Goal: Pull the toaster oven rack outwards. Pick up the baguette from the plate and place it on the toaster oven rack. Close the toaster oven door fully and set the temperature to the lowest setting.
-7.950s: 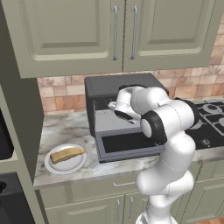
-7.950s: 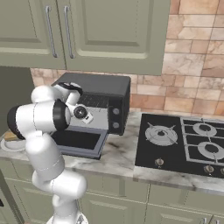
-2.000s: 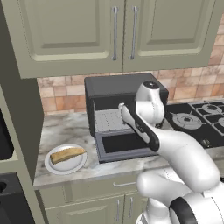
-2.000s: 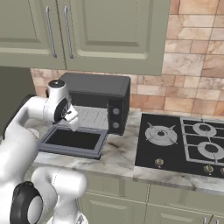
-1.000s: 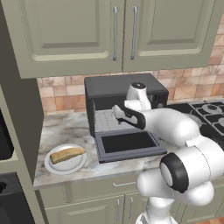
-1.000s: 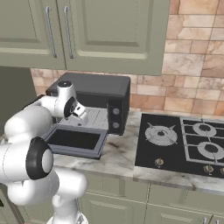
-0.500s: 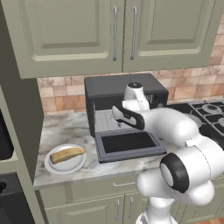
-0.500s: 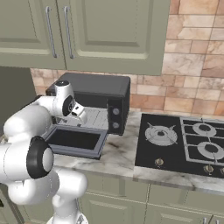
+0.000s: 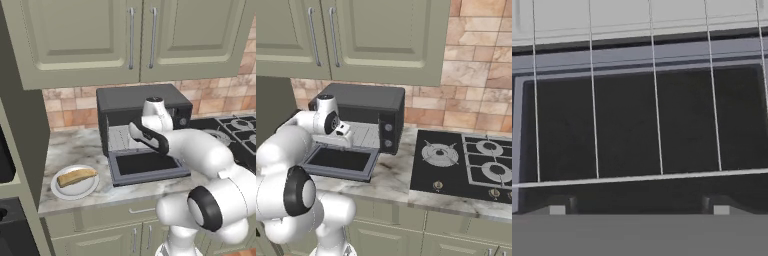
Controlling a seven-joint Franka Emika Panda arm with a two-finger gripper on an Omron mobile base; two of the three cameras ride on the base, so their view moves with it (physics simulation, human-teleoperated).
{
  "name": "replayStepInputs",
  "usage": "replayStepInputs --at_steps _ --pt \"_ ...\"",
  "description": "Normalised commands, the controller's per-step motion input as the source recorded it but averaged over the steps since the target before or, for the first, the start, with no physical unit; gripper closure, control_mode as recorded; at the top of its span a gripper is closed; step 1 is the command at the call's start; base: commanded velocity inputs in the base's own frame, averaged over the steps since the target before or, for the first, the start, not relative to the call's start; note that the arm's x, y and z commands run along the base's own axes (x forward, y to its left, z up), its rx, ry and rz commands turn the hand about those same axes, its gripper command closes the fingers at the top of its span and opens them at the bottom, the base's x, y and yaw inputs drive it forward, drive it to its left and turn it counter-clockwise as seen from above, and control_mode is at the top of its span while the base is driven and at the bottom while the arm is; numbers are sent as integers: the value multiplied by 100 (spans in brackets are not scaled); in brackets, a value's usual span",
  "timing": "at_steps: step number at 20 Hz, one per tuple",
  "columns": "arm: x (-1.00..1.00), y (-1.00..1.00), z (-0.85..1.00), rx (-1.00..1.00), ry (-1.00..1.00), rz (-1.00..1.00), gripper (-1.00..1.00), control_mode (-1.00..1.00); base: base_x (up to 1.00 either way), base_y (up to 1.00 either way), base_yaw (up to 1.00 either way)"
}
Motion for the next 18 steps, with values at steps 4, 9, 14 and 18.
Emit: replayStepInputs --at_steps 4,9,14,18 --pt "-61 0 11 -1 -2 12 -100 -100 0 0 0" --pt "-98 16 72 0 -11 14 -100 -100 0 0 0" --pt "-77 73 23 -1 1 26 -100 -100 0 0 0" --pt "-33 100 11 -7 0 42 -100 -100 0 0 0"
